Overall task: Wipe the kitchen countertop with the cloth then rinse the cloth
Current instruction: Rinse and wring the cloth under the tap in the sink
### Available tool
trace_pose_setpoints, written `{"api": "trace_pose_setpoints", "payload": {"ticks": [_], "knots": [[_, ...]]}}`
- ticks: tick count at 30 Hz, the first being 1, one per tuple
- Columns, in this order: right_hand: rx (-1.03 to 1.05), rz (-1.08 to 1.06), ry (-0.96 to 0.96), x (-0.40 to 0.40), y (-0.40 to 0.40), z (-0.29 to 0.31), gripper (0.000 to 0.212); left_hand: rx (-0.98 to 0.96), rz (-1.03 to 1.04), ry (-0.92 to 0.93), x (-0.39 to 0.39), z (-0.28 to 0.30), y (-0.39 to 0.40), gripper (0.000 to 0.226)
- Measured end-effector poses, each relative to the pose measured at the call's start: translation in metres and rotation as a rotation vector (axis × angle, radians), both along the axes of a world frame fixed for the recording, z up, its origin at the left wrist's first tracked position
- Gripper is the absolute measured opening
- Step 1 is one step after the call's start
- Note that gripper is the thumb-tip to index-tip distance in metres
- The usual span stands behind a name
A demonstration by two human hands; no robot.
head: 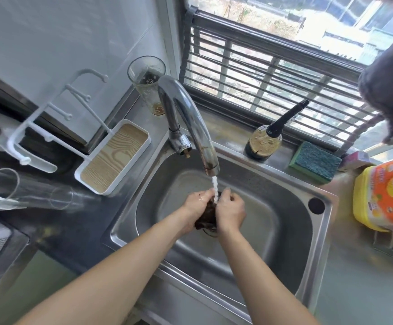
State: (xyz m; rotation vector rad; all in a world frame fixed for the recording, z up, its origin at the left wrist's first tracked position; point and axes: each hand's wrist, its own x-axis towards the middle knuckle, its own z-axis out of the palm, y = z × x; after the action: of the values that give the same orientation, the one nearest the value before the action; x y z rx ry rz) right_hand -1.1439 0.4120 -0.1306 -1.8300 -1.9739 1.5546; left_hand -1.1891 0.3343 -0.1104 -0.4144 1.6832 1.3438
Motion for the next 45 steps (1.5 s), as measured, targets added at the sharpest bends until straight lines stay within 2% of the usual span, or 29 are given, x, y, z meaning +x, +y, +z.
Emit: {"api": "trace_pose_setpoints", "payload": {"ticks": [3, 5, 9, 12, 15, 17, 20, 23, 25, 26, 28, 30, 32, 35, 38, 41, 43, 45], "knots": [[-0.044, 0.003, 0.068, 0.002, -0.003, 0.009, 0.055, 0.018, -0.039, -0.023, -0.009, -0.003, -0.003, 0.041], [-0.163, -0.011, 0.158, 0.001, -0.001, 0.014, 0.053, 0.082, -0.034, -0.053, -0.010, -0.002, -0.012, 0.048], [-0.431, -0.017, 0.359, 0.001, 0.009, 0.018, 0.032, 0.088, -0.261, -0.035, -0.011, -0.012, -0.030, 0.055], [-0.485, 0.045, 0.354, 0.002, 0.015, 0.016, 0.013, 0.107, -0.092, -0.044, -0.015, -0.018, -0.033, 0.041], [-0.421, -0.072, 0.274, 0.005, 0.022, 0.003, 0.012, -0.001, 0.271, -0.104, -0.022, -0.014, -0.034, 0.019], [-0.378, -0.122, 0.253, 0.008, 0.023, -0.002, 0.020, -0.020, 0.393, -0.122, -0.026, -0.017, -0.037, 0.021], [-0.381, -0.017, 0.211, 0.009, 0.010, 0.000, 0.031, 0.038, 0.362, -0.153, -0.022, -0.010, -0.034, 0.023], [-0.354, 0.153, 0.165, 0.014, -0.011, -0.003, 0.042, 0.080, 0.203, -0.203, -0.013, -0.007, -0.025, 0.041], [-0.255, 0.165, 0.154, 0.018, -0.017, -0.007, 0.049, -0.024, 0.115, -0.077, -0.012, -0.020, -0.021, 0.039], [-0.201, 0.161, 0.164, 0.019, -0.016, -0.009, 0.048, -0.095, 0.095, -0.002, -0.012, -0.025, -0.021, 0.035], [-0.101, 0.166, 0.233, 0.017, -0.014, -0.004, 0.041, -0.129, 0.113, 0.021, -0.013, -0.029, -0.023, 0.027], [-0.018, 0.146, 0.311, 0.017, -0.015, 0.001, 0.037, -0.043, 0.134, -0.044, -0.012, -0.028, -0.020, 0.023], [0.069, 0.163, 0.285, 0.019, -0.022, 0.003, 0.031, 0.030, 0.120, -0.026, -0.008, -0.022, -0.012, 0.021], [0.182, 0.240, 0.164, 0.019, -0.033, 0.004, 0.036, -0.024, -0.009, 0.100, 0.003, -0.016, -0.003, 0.040], [0.102, 0.202, 0.026, 0.008, -0.009, -0.003, 0.038, -0.062, -0.030, 0.088, 0.019, -0.005, -0.004, 0.047], [0.082, 0.120, 0.058, 0.005, 0.006, -0.004, 0.036, -0.066, -0.105, 0.124, 0.023, 0.003, -0.006, 0.043], [0.177, 0.161, 0.121, 0.012, -0.009, -0.001, 0.035, -0.146, -0.047, 0.174, 0.009, -0.007, -0.008, 0.042], [0.239, 0.325, 0.264, 0.022, -0.038, 0.005, 0.031, -0.230, 0.163, 0.100, -0.010, -0.037, -0.015, 0.050]]}}
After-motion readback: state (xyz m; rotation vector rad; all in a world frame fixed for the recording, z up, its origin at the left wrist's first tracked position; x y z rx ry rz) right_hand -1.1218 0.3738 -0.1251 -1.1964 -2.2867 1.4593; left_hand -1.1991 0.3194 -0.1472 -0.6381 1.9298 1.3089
